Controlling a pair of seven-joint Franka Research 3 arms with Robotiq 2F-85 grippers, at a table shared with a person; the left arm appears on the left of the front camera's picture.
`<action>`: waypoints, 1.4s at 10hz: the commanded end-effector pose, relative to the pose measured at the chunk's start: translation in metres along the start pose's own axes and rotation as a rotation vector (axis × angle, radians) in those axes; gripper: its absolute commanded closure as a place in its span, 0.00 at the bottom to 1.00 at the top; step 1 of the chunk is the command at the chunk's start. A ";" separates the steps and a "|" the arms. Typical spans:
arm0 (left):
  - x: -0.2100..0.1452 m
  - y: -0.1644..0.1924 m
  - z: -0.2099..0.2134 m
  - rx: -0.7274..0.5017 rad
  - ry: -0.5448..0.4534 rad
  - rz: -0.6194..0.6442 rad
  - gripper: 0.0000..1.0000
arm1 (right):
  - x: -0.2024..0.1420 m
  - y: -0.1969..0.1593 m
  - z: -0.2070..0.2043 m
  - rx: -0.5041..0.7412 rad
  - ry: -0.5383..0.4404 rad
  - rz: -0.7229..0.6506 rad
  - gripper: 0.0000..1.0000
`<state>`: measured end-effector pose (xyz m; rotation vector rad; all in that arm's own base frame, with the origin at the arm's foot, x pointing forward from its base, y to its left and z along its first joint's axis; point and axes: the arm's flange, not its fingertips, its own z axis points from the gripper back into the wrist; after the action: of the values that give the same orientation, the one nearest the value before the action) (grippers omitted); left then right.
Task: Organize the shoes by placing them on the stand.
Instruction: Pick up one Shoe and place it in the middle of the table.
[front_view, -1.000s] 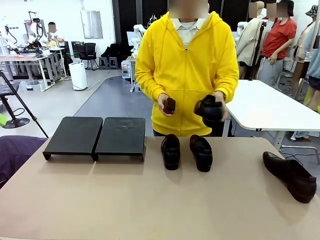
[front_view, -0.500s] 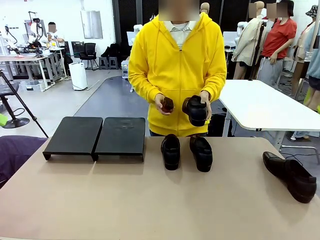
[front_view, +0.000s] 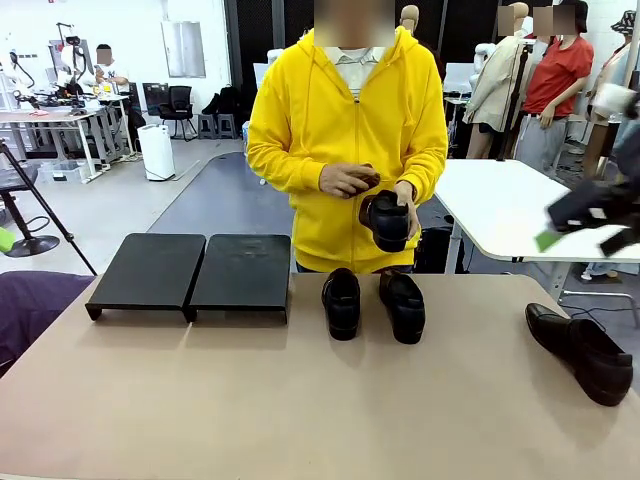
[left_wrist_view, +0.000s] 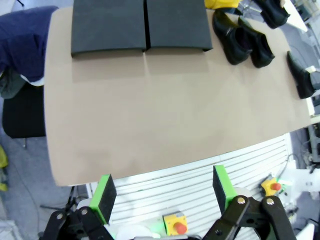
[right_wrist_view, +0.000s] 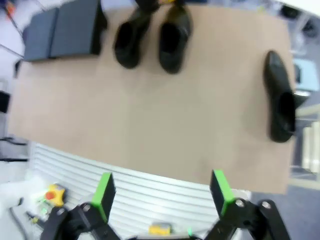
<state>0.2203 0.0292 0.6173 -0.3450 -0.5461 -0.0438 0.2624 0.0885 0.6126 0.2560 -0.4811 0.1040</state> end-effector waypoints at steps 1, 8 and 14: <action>0.002 0.001 0.000 -0.010 -0.012 -0.004 0.00 | 0.025 0.057 -0.034 0.032 0.044 -0.030 0.00; 0.002 0.001 0.000 -0.010 -0.012 -0.004 0.00 | -0.014 0.035 -0.012 -0.111 0.064 -0.113 0.00; 0.002 0.001 0.000 -0.010 -0.012 -0.004 0.00 | -0.061 -0.049 0.027 -0.153 0.168 -0.267 0.00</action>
<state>0.2206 0.0294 0.6173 -0.3454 -0.5459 -0.0434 0.1976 0.0251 0.6045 0.1703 -0.2861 -0.1830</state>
